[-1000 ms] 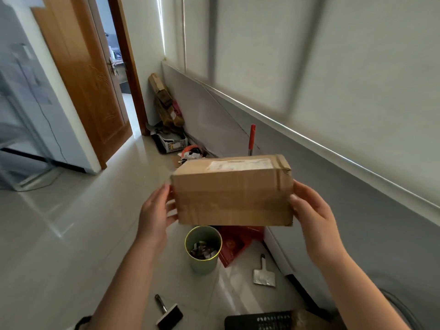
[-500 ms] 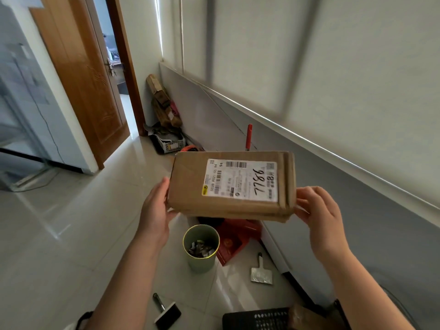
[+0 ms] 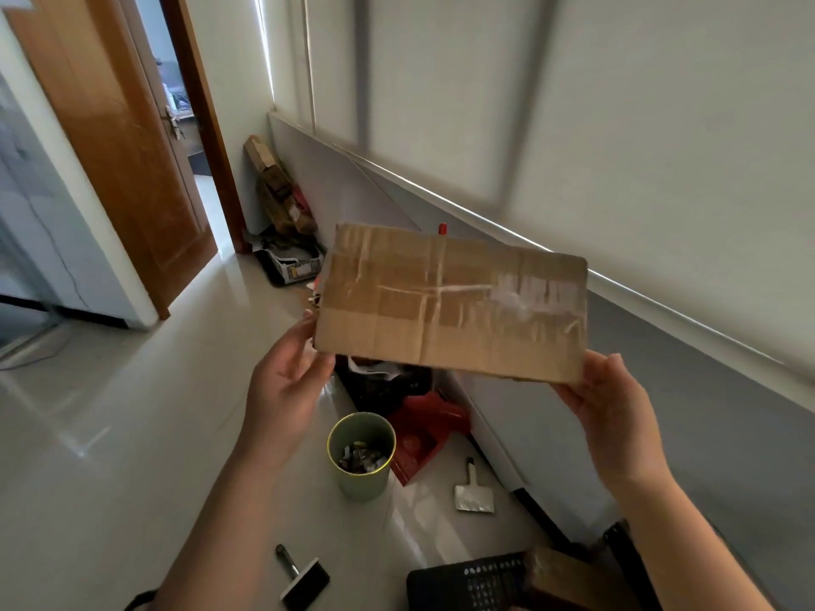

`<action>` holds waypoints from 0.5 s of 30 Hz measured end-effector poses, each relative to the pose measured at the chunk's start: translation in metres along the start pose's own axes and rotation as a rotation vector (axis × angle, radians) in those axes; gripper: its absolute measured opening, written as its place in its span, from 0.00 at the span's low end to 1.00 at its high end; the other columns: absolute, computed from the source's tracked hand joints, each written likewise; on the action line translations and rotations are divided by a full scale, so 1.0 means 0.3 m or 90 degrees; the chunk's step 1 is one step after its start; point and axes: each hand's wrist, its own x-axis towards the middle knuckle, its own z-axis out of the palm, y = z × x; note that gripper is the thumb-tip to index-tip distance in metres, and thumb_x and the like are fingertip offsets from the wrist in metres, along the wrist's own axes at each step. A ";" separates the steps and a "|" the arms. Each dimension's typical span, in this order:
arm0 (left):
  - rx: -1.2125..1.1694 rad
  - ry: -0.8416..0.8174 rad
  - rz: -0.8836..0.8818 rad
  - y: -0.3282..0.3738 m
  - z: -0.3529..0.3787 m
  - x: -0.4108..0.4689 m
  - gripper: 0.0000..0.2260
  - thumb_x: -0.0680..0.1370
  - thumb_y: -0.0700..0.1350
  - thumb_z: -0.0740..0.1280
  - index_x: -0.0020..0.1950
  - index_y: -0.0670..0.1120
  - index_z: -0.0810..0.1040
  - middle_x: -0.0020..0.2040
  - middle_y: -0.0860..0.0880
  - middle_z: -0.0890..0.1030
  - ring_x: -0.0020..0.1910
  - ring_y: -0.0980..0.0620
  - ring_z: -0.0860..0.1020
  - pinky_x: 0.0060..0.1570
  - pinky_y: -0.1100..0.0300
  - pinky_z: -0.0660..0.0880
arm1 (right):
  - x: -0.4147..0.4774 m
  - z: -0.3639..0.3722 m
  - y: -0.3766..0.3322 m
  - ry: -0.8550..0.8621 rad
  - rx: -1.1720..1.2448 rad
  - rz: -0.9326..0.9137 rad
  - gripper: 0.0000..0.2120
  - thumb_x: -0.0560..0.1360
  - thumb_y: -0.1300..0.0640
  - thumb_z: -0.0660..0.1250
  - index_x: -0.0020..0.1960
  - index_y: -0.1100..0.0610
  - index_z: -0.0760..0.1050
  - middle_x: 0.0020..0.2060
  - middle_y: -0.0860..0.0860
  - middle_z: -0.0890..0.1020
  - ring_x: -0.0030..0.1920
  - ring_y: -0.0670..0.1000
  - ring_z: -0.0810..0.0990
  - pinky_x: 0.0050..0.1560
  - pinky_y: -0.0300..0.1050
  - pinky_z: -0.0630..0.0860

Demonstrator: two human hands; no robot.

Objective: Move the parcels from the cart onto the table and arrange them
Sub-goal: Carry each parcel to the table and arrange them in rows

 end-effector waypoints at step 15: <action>-0.005 -0.016 -0.059 -0.087 -0.012 -0.041 0.16 0.77 0.28 0.58 0.49 0.46 0.78 0.44 0.52 0.83 0.45 0.56 0.80 0.46 0.64 0.77 | -0.057 -0.004 0.044 0.027 -0.084 -0.013 0.09 0.70 0.44 0.64 0.43 0.46 0.80 0.38 0.42 0.80 0.44 0.45 0.77 0.51 0.50 0.73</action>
